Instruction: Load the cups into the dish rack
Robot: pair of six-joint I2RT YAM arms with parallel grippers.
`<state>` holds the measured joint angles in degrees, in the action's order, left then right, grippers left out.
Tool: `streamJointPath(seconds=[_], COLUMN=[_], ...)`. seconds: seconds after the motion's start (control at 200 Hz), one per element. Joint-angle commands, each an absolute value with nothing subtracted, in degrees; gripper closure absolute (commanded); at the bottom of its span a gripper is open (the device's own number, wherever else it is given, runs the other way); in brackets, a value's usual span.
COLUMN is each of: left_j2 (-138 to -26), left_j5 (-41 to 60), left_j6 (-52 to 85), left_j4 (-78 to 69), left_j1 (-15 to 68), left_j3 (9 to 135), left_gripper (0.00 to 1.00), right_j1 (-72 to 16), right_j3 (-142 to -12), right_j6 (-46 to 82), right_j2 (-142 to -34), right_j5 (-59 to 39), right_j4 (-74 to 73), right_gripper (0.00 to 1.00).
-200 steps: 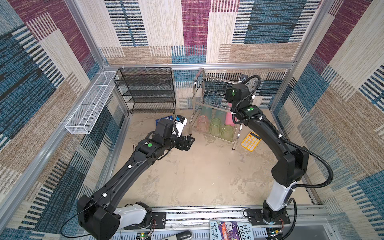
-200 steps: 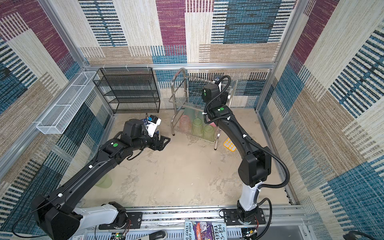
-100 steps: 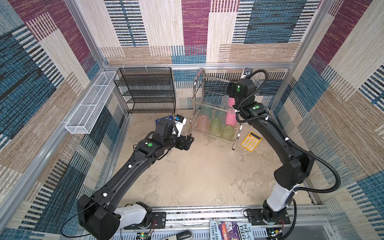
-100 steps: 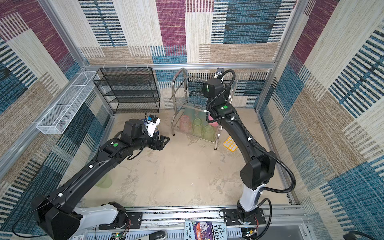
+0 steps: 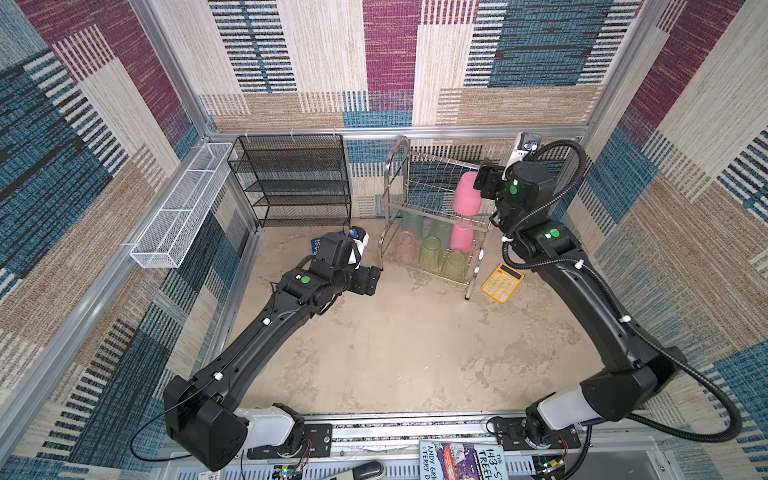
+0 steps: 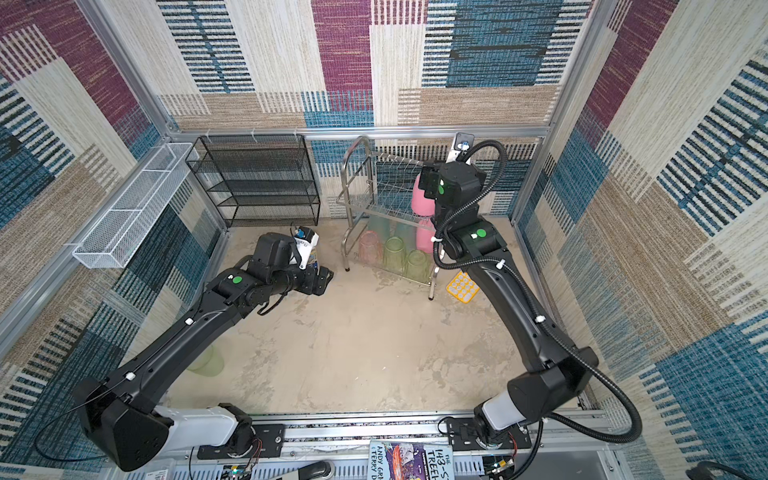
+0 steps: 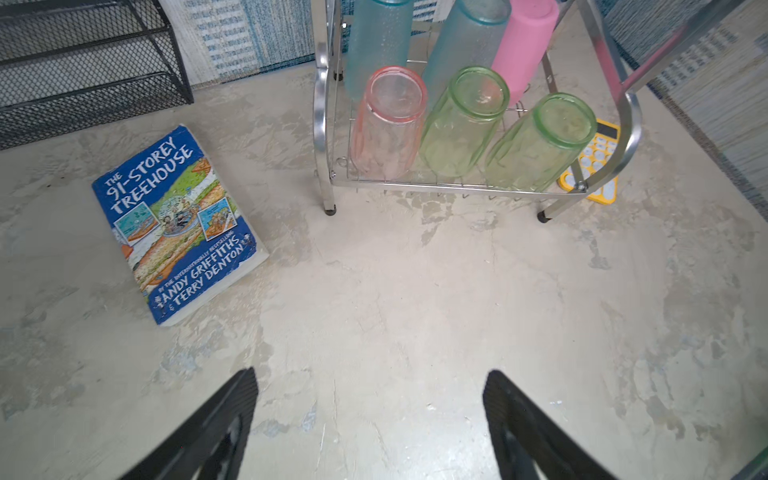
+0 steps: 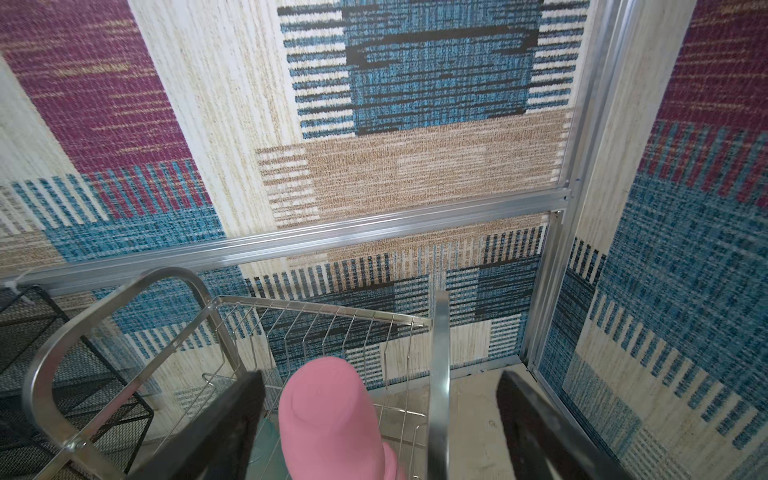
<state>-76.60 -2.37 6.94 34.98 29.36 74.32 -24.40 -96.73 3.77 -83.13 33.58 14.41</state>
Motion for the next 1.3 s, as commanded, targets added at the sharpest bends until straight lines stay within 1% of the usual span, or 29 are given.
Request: streamJointPath(seconds=[0.0,0.115,0.235,0.436,0.611,0.716,0.861,1.122,1.192,1.297], left_j2=[-78.18,-79.96,-80.13,-75.88,-70.87,-67.47,-64.76,-66.16,-67.06,-67.01], left_j5=[-9.09,-13.87,-16.26,-17.94,-15.81,-12.18,-11.68,-13.57,-15.16,-13.41], left_j6=[8.08,11.00,14.63,20.50,23.74,25.15,26.92,27.30,26.73,26.96], left_j4=[41.84,48.53,53.74,59.24,62.75,63.14,63.68,61.36,61.10,59.54], left_j1=[29.33,29.10,28.83,26.42,20.61,14.44,8.32,-2.07,-4.22,-7.69], left_j3=[77.45,79.66,78.55,74.01,71.20,68.72,66.68,63.66,63.09,60.64], left_gripper=[0.13,0.14,0.16,0.18,0.18,0.18,0.19,0.22,0.23,0.24], right_j1=[-25.49,-28.62,-32.76,-41.14,-46.85,-49.09,-53.36,-62.85,-64.32,-65.46], right_j3=[-91.54,-83.18,-77.86,-70.98,-63.83,-60.51,-56.69,-53.19,-53.09,-53.52], right_j6=[3.00,0.60,-1.26,-2.52,-2.77,-1.74,-0.25,1.03,1.66,2.11], right_j2=[-77.80,-71.55,-68.27,-66.50,-65.16,-66.10,-69.45,-77.35,-79.20,-81.33], right_j5=[27.88,21.39,13.34,9.23,4.86,2.66,1.13,1.11,0.72,0.10], right_j4=[10.98,7.70,7.36,6.86,3.39,1.18,-2.43,-9.87,-10.70,-11.09], right_gripper=[0.11,0.11,0.12,0.13,0.13,0.14,0.15,0.16,0.16,0.17])
